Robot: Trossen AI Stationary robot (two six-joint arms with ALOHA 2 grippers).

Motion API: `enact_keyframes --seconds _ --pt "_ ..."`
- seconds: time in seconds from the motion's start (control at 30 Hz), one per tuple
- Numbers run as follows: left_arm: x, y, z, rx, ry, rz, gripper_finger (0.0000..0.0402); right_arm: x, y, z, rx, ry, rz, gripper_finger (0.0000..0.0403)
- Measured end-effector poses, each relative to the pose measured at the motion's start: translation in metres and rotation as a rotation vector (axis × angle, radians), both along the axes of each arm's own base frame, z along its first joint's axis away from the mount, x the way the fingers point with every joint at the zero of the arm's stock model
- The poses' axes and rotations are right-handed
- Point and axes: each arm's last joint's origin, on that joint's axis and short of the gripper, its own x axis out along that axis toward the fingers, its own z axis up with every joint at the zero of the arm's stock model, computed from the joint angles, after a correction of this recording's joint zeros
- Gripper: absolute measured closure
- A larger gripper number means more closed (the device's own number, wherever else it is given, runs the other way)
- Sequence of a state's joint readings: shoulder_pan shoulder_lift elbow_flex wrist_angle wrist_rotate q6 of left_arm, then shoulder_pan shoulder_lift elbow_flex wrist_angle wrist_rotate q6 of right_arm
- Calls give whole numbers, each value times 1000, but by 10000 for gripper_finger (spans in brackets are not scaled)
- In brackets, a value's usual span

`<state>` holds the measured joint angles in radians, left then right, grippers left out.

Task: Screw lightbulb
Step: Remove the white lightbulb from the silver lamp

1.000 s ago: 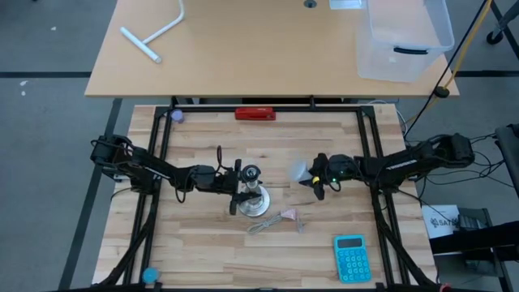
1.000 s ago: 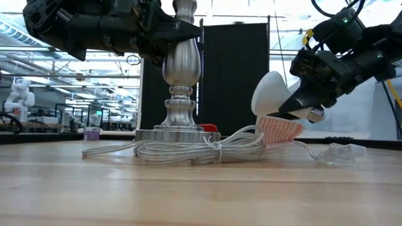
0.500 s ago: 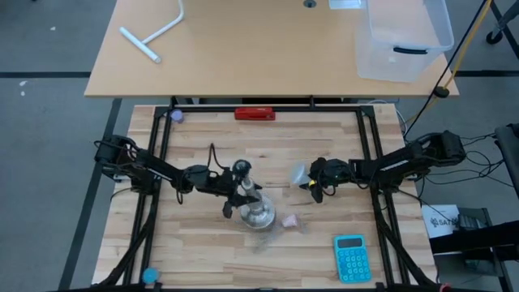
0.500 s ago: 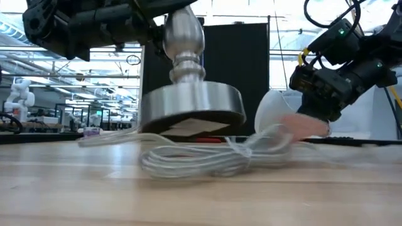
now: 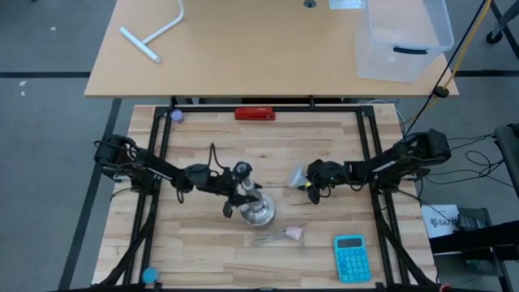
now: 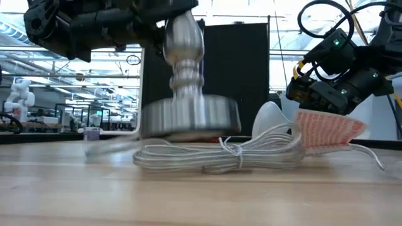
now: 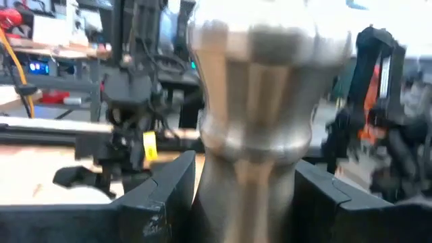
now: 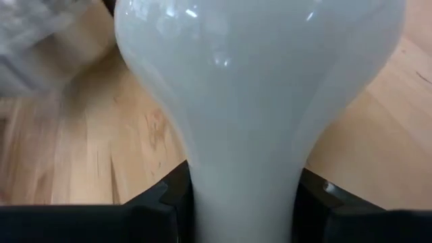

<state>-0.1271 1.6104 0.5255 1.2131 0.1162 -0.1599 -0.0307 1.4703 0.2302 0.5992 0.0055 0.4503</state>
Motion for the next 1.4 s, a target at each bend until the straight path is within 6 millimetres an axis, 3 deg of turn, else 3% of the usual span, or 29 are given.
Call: enact_keyframes --seconds 0.3,1.17,1.4 --pt "2 2 -15 92 165 84 211 3 0 -2 1 -19 0 246" --pt "0 -8 -15 130 141 107 184 3 0 -2 11 -27 -2 241" --pt "4 -14 -10 156 130 116 134 3 0 -2 8 -27 2 240"
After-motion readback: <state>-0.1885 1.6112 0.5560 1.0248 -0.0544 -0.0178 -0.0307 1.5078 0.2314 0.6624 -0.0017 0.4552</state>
